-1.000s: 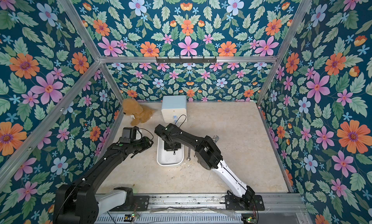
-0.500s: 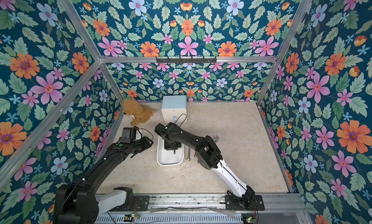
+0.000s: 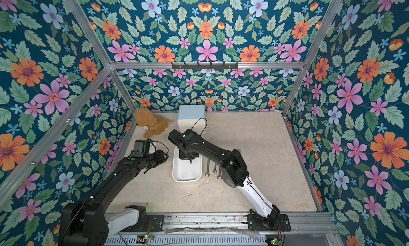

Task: Take out the wrench from the storage box
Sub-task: Place the wrench at the center of the board.

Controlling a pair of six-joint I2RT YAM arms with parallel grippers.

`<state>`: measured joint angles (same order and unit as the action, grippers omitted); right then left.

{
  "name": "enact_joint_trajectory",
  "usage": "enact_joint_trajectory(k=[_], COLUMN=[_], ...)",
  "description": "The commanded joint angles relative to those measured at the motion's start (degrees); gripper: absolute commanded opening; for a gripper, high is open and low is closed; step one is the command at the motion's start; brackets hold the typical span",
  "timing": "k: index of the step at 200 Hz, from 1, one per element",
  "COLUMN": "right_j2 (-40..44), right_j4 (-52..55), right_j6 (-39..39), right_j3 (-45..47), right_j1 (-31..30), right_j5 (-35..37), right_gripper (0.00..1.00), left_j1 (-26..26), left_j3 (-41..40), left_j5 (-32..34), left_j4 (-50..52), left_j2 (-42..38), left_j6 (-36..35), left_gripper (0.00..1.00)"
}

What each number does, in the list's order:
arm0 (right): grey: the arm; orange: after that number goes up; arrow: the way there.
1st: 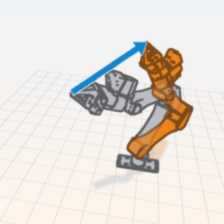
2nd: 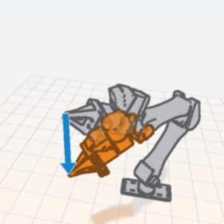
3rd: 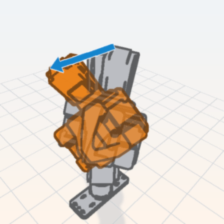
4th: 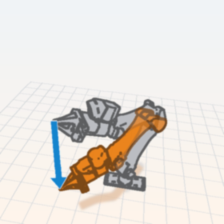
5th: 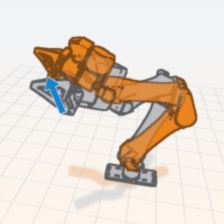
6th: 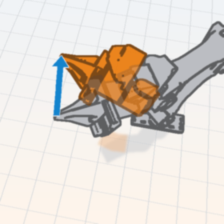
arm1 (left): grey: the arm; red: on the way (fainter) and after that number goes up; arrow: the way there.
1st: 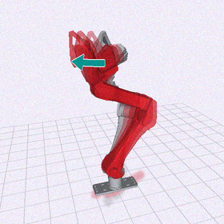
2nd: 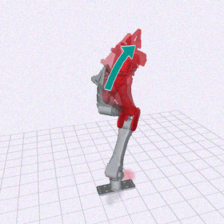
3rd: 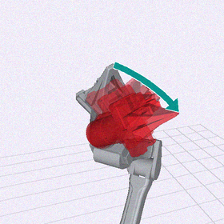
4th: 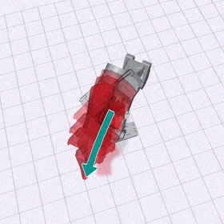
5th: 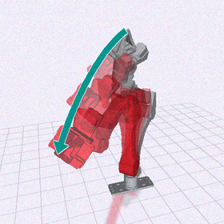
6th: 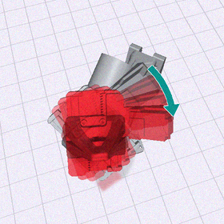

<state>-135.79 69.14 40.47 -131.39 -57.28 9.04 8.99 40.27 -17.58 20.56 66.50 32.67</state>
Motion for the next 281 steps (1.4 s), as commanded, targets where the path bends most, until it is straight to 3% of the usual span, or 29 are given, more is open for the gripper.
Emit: enact_joint_trajectory(k=[1, 58, 97, 173, 204, 231, 236, 253, 266, 281], right_j2=[4.48, 21.72, 25.16, 19.14, 21.15, 26.36, 27.73, 34.44, 42.05, 52.23], right_j4=[0.67, -5.23, -16.36, -25.52, -23.82, -22.92, -23.14, -24.57, -30.24, -46.77], right_j6=[0.58, 4.38, 5.55, 3.00, 1.87, -0.66, -1.54, -5.94, -10.97, -22.37], right_j3=[4.07, 27.96, 42.49, 46.74, 47.50, 47.32, 47.34, 49.19, 56.34, 71.03], right_j1=[-0.04, 0.30, 2.85, 5.86, 6.23, 6.22, 6.26, 6.20, 6.30, 7.62], right_j5=[2.69, 4.18, -0.01, -2.76, -0.16, 4.13, 5.65, 12.73, 23.82, 36.17], right_gripper=[0.10, 0.12, 0.12, 0.13, 0.27, 0.46, 0.47, 0.50, 0.57, 0.68], left_j1=[-0.12, -0.12, -0.13, -0.20, -0.12, -0.08, -0.07, -0.12, -0.12, 0.13], left_j3=[0.08, 0.00, 0.20, -0.51, -0.29, -0.38, -0.65, -2.61, -5.37, -15.36], left_j5=[0.93, 1.09, 1.28, 3.15, 6.07, 13.70, 16.22, 29.73, 41.74, 46.05], left_j4=[-0.05, -0.56, -0.91, -1.78, -3.21, -6.26, -7.59, -13.27, -17.08, -35.03], left_j2=[-0.15, -0.06, 0.47, -0.18, -1.28, -5.11, -5.90, -8.51, -8.94, -10.07], left_j6=[-0.49, -0.23, -0.06, 0.74, -0.22, -2.58, -2.85, -3.49, -0.03, -6.95], left_gripper=[0.43, 0.43, 0.44, 0.46, 0.63, 0.88, 0.99, 1.00, 1.00, 1.00])
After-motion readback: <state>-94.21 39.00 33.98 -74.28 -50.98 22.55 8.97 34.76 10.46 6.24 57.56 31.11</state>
